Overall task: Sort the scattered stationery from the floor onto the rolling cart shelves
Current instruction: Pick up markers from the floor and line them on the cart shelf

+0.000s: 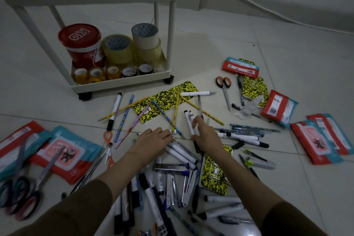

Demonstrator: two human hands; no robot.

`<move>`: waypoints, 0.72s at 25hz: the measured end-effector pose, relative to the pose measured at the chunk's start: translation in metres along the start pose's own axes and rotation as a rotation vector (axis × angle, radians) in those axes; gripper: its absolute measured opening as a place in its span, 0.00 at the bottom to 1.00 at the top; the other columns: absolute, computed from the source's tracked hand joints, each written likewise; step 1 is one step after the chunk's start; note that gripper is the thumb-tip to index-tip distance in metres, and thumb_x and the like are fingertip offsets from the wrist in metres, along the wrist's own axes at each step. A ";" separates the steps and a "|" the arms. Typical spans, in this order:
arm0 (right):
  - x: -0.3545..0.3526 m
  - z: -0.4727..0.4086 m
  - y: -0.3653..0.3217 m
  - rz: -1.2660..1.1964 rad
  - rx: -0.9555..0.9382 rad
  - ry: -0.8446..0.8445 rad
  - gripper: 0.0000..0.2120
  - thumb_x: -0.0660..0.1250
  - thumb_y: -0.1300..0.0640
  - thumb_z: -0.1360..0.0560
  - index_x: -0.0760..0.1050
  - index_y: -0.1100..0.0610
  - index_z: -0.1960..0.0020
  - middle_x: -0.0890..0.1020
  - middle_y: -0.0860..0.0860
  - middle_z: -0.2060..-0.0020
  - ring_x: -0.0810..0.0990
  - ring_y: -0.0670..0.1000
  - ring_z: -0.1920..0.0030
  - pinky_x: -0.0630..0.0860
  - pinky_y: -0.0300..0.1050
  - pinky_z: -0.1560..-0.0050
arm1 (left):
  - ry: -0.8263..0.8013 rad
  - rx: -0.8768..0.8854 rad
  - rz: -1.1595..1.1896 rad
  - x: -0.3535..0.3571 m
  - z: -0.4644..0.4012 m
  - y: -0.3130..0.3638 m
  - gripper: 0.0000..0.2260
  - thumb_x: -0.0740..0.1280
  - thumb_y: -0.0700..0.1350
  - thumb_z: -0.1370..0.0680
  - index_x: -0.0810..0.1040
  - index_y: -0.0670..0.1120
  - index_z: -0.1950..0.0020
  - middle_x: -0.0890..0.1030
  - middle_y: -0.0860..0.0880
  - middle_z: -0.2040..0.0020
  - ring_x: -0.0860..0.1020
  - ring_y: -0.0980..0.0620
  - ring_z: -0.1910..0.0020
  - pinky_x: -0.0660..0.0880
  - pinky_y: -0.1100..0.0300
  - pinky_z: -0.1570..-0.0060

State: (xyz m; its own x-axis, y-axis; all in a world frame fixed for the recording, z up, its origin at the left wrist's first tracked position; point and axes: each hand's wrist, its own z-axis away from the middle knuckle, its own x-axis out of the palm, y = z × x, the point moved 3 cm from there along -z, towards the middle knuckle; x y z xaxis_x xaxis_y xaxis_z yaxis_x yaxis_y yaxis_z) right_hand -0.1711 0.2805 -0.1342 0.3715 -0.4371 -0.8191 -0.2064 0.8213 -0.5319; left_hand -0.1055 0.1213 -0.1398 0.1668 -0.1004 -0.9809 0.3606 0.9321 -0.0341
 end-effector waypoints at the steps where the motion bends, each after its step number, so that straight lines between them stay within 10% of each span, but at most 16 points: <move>1: 0.000 0.002 0.000 0.000 -0.003 -0.001 0.14 0.66 0.62 0.26 0.59 0.55 0.51 0.65 0.50 0.73 0.63 0.49 0.75 0.56 0.42 0.74 | -0.002 -0.019 -0.009 -0.001 0.000 -0.001 0.19 0.55 0.41 0.21 0.62 0.49 0.30 0.65 0.49 0.32 0.65 0.47 0.34 0.64 0.54 0.45; 6: 0.000 0.013 0.005 -0.011 -0.030 -0.024 0.13 0.64 0.64 0.25 0.59 0.54 0.51 0.64 0.48 0.73 0.63 0.48 0.76 0.57 0.43 0.74 | -0.039 -0.050 -0.110 -0.001 0.002 -0.007 0.19 0.58 0.45 0.21 0.64 0.47 0.30 0.69 0.48 0.35 0.67 0.48 0.35 0.67 0.54 0.44; 10: -0.007 0.015 0.005 -0.120 -0.043 -0.054 0.16 0.64 0.65 0.26 0.58 0.53 0.50 0.67 0.50 0.69 0.65 0.51 0.74 0.61 0.43 0.71 | -0.007 0.066 -0.314 -0.010 0.012 -0.004 0.14 0.72 0.52 0.34 0.81 0.52 0.49 0.81 0.54 0.53 0.79 0.56 0.53 0.74 0.63 0.59; 13: -0.014 0.007 0.000 -0.268 0.003 -0.063 0.17 0.67 0.65 0.27 0.62 0.53 0.45 0.70 0.47 0.60 0.70 0.50 0.62 0.65 0.42 0.67 | -0.064 0.043 -0.206 0.003 0.010 -0.012 0.17 0.57 0.41 0.21 0.66 0.48 0.33 0.72 0.48 0.37 0.70 0.47 0.37 0.67 0.54 0.44; 18: -0.010 -0.001 -0.021 -0.355 -0.064 -0.306 0.09 0.57 0.61 0.21 0.63 0.60 0.41 0.68 0.55 0.57 0.69 0.53 0.57 0.66 0.46 0.57 | -0.019 0.059 -0.064 -0.012 0.004 -0.040 0.19 0.57 0.38 0.21 0.63 0.51 0.31 0.71 0.48 0.38 0.67 0.47 0.39 0.64 0.55 0.45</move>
State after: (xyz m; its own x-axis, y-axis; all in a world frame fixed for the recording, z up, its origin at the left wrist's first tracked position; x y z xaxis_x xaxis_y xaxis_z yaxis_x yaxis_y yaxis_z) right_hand -0.1714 0.2670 -0.1146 0.6767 -0.5510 -0.4883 -0.0699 0.6122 -0.7876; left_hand -0.1180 0.0837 -0.1261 0.1588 -0.1666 -0.9731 0.4243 0.9015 -0.0851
